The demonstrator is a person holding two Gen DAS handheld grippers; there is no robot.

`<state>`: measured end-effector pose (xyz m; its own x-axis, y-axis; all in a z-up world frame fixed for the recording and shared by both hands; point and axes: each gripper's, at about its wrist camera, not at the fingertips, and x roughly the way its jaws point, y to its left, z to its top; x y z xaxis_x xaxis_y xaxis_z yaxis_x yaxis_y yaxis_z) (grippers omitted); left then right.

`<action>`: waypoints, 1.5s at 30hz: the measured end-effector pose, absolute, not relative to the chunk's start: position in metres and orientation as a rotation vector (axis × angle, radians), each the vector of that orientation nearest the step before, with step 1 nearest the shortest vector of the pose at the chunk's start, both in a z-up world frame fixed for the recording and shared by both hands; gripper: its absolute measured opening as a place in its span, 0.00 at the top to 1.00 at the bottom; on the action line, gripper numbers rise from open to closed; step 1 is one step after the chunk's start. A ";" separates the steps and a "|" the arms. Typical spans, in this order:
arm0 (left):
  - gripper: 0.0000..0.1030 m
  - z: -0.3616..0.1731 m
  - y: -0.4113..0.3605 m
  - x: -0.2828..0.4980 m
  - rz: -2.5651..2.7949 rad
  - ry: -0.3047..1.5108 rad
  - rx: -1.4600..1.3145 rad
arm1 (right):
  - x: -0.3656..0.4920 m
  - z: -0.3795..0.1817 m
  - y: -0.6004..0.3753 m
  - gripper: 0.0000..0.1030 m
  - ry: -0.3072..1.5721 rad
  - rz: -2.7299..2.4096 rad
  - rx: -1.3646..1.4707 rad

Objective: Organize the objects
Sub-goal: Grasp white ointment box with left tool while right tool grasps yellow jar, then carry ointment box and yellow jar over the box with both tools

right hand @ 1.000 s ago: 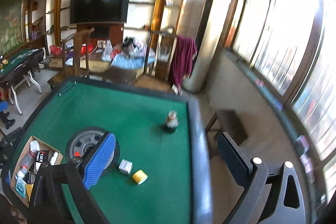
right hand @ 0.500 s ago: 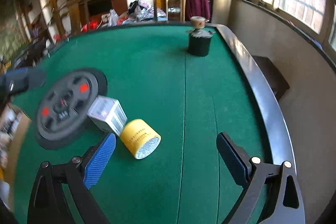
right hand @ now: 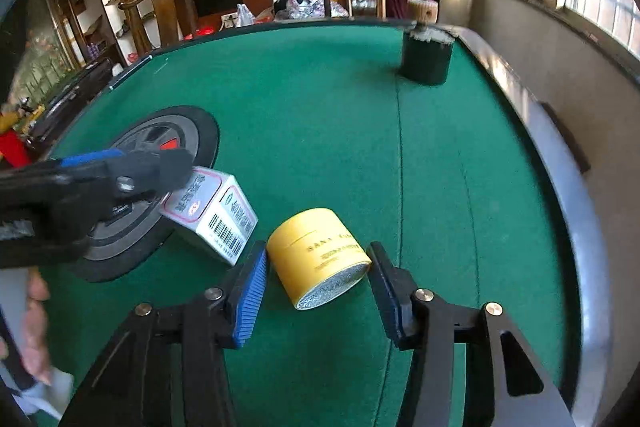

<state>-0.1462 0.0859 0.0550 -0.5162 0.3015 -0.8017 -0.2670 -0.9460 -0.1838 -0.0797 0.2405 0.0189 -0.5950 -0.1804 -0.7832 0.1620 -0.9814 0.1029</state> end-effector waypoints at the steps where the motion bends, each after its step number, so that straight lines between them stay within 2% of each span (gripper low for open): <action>1: 0.06 0.052 0.088 -0.147 2.477 -0.052 -1.316 | -0.078 0.019 0.241 0.48 -0.034 -2.638 1.318; 10: 0.06 0.046 0.117 -0.142 2.457 0.055 -1.202 | -0.053 0.021 0.267 0.48 -0.125 -2.648 1.413; 18: 0.07 0.026 0.135 -0.144 2.419 0.168 -1.243 | -0.055 0.022 0.264 0.48 -0.095 -2.659 1.409; 19: 0.13 0.025 0.136 -0.145 2.410 0.172 -1.248 | -0.054 0.022 0.265 0.48 -0.099 -2.658 1.408; 20: 0.28 0.023 0.138 -0.146 2.400 0.181 -1.252 | -0.053 0.022 0.265 0.48 -0.101 -2.658 1.407; 21: 0.34 0.022 0.139 -0.146 2.403 0.201 -1.254 | -0.052 0.022 0.265 0.48 -0.099 -2.660 1.405; 22: 0.52 0.023 0.141 -0.145 2.418 0.229 -1.245 | -0.053 0.022 0.264 0.48 -0.088 -2.664 1.404; 23: 0.57 0.023 0.141 -0.145 2.419 0.243 -1.242 | -0.052 0.022 0.262 0.48 -0.077 -2.668 1.403; 26: 0.57 0.028 0.135 -0.140 2.419 0.224 -1.235 | -0.050 0.021 0.259 0.48 -0.032 -2.689 1.395; 35: 0.57 0.067 0.102 -0.085 2.582 0.368 -1.110 | -0.045 0.022 0.257 0.49 -0.036 -2.726 1.379; 45: 0.57 0.113 0.026 -0.015 2.738 0.334 -1.033 | -0.038 0.024 0.235 0.49 0.000 -2.700 1.379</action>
